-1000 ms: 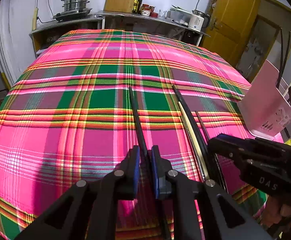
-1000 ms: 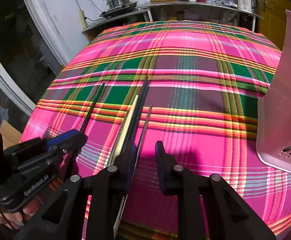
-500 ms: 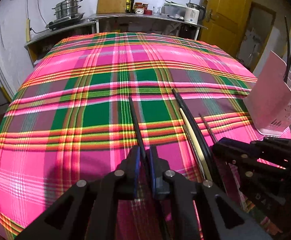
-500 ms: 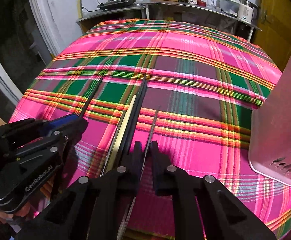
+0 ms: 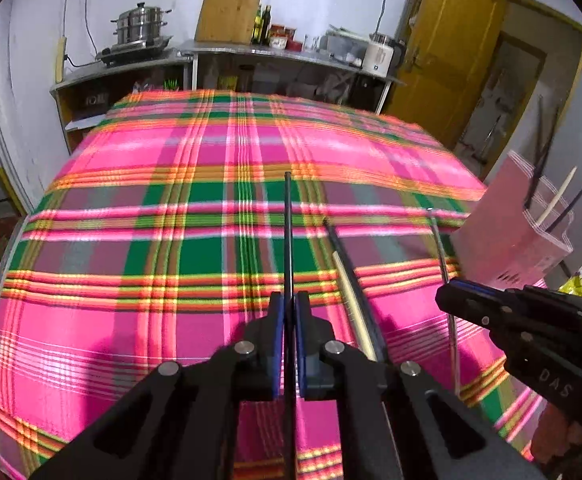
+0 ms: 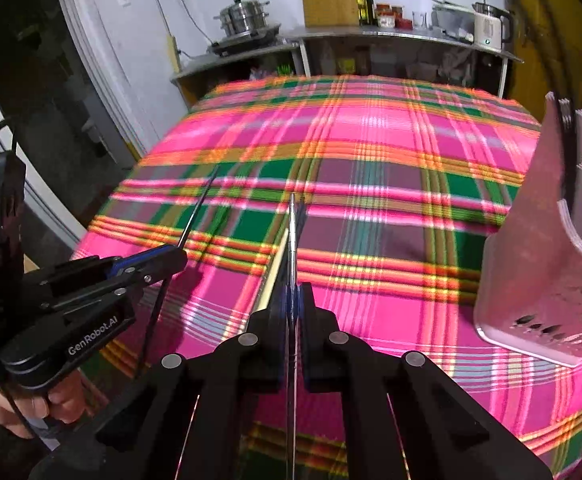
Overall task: Organize utensils
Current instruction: 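Lift both held chopsticks upright and carry them over the pink holder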
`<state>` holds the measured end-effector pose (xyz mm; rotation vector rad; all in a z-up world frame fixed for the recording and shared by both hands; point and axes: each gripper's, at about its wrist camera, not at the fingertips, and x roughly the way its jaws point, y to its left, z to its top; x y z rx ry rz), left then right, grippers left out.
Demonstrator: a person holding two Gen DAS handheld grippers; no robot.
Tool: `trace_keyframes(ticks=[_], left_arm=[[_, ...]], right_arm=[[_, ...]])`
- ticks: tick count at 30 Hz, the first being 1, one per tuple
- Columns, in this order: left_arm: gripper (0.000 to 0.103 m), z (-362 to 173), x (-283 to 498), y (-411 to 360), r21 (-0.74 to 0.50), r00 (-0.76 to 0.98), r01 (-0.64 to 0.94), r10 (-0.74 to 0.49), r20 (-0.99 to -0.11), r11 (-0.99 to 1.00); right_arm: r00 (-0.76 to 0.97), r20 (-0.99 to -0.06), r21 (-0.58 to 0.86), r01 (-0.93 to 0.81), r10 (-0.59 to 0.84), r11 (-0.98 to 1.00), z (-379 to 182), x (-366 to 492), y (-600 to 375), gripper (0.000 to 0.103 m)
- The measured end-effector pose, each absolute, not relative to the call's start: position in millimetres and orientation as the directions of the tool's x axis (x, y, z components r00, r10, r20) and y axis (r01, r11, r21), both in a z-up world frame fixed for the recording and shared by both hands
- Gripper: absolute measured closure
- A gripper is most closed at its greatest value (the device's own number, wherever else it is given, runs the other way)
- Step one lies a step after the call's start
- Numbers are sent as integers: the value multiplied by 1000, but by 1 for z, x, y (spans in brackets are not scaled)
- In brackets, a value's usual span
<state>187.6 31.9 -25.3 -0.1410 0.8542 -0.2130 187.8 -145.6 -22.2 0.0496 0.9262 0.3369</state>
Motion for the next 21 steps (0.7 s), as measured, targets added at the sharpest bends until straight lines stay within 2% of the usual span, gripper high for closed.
trace_keyframes(ticks=[12,21], left_arm=[[97,42,149,31,-238,716,181,-293,-633,954],[97,71,133,24,-260,733,226,-339,-590,939]], right_arm=[[645,-687,222,-253,335,942,30,150,-169,98],[684,-647,243,-233,336,942,51,130,-191,98]])
